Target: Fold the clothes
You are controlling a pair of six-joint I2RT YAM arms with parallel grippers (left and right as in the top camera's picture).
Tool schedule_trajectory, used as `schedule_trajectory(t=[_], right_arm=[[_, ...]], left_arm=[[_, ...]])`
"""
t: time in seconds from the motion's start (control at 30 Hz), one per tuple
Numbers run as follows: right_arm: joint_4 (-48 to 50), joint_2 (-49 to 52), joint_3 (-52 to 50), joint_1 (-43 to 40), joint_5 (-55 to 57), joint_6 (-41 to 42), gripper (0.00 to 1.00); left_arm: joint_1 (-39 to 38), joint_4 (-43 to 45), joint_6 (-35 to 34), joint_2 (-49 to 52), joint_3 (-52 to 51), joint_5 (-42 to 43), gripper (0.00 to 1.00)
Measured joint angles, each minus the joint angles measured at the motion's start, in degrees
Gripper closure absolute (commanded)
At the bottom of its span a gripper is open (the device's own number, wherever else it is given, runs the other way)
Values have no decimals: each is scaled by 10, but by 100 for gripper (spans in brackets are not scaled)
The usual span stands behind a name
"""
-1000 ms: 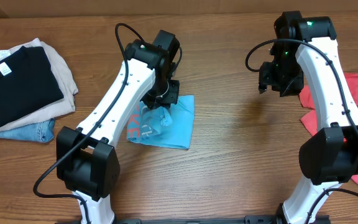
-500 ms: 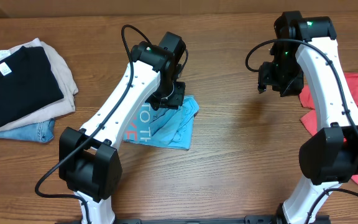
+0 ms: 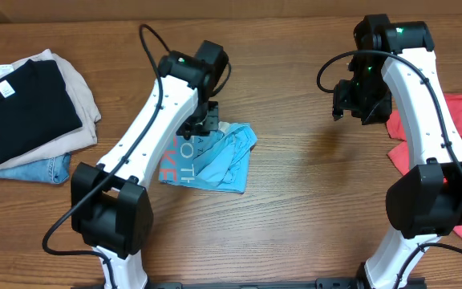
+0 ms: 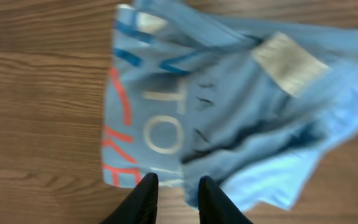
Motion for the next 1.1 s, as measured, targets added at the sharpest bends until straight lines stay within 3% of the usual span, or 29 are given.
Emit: schedule_trajectory(t=[0.17,0.4,0.9,1.1], right_arm=[[-1,0,0,0,0,0,36],[-2,0,0,0,0,0,36],[-2,0,0,0,0,0,35],[-2,0,0,0,0,0,35]], left_arm=[[4,57,-13,0,-81,-9,75],[3,119,-22,0,-177,41,74],[-55,170,-4,0,-186,195,72],[-93,171,-2,0,-186,231,63]])
